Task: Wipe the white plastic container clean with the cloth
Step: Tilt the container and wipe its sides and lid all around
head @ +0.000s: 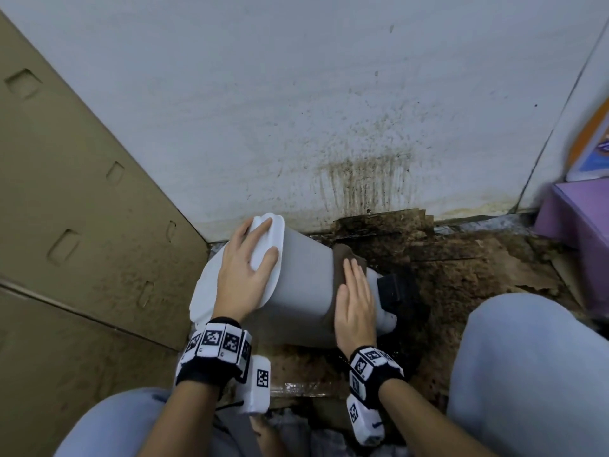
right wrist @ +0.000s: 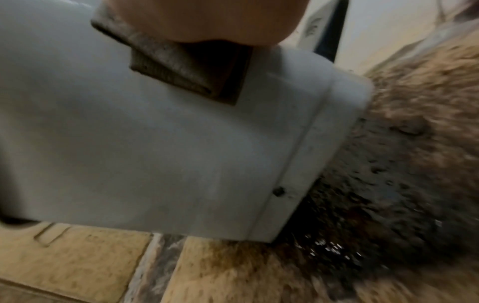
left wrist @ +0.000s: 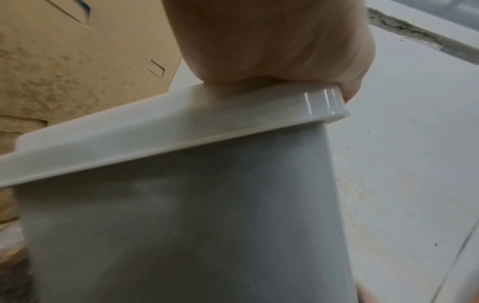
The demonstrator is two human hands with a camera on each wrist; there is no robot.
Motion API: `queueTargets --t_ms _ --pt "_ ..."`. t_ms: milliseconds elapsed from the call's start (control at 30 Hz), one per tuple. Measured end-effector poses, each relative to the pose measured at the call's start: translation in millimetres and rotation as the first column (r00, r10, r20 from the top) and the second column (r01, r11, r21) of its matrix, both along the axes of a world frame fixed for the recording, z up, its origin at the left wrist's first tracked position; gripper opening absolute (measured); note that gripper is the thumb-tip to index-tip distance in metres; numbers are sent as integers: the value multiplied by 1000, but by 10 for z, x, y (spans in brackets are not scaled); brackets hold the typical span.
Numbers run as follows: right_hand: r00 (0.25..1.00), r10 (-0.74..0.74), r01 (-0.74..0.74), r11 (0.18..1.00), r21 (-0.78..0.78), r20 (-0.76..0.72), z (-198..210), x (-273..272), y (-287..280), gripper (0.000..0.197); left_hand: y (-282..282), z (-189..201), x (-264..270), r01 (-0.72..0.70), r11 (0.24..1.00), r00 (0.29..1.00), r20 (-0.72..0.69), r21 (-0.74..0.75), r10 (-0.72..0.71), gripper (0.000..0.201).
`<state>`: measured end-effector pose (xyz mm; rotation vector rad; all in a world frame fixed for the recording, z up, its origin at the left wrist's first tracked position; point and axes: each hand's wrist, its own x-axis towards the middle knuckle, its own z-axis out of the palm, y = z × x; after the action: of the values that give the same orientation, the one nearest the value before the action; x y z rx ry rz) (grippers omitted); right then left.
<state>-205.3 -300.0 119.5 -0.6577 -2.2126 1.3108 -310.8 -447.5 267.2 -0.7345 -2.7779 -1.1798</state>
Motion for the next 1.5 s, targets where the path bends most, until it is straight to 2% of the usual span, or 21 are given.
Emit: queueTargets --t_ms 167,367,500,600,667,767,833,900,1067,1200,1333,1500 --pt "994 -96 100 994 -51 59 -119 70 55 64 4 -17 -34 3 1000 1000 3 -9 -3 55" --pt "987 -114 127 986 -107 115 38 -71 -105 67 -26 -45 -34 -5 1000 1000 -24 -11 4 56" --pt "999 -25 29 995 -94 47 413 -202 -324 72 -1 -41 -16 2 1000 999 -47 -26 -4 58" --pt "990 144 -144 988 -54 -7 698 -336 -410 66 7 -44 -15 4 1000 999 -47 -30 -5 62" --pt "969 247 -247 969 12 -14 800 -402 -390 66 8 -46 -15 4 999 999 -50 -32 -6 63" --pt "953 302 -297 947 120 -23 801 -423 -268 65 11 -56 2 17 1000 999 -41 -22 -18 64" --pt "955 294 -286 948 141 -37 723 -397 -185 61 9 -58 11 21 1000 999 -38 -19 -22 63" --pt "969 248 -244 965 97 -24 583 -371 -85 60 2 -53 14 20 1000 999 -34 -12 -21 62" --pt "971 153 -147 988 -50 184 222 -380 377 52 -23 -25 17 8 1000 1000 -25 3 -8 58" --pt "962 121 -96 989 -109 247 107 -369 539 47 -2 -22 41 14 1000 999 -44 -6 -14 56" --pt "967 77 -45 990 -134 244 118 -364 473 46 23 -18 62 13 1000 998 -61 -18 -14 56" --pt "977 144 -123 984 -131 158 404 -463 258 47 14 1 66 -18 999 998 -59 -37 15 56"
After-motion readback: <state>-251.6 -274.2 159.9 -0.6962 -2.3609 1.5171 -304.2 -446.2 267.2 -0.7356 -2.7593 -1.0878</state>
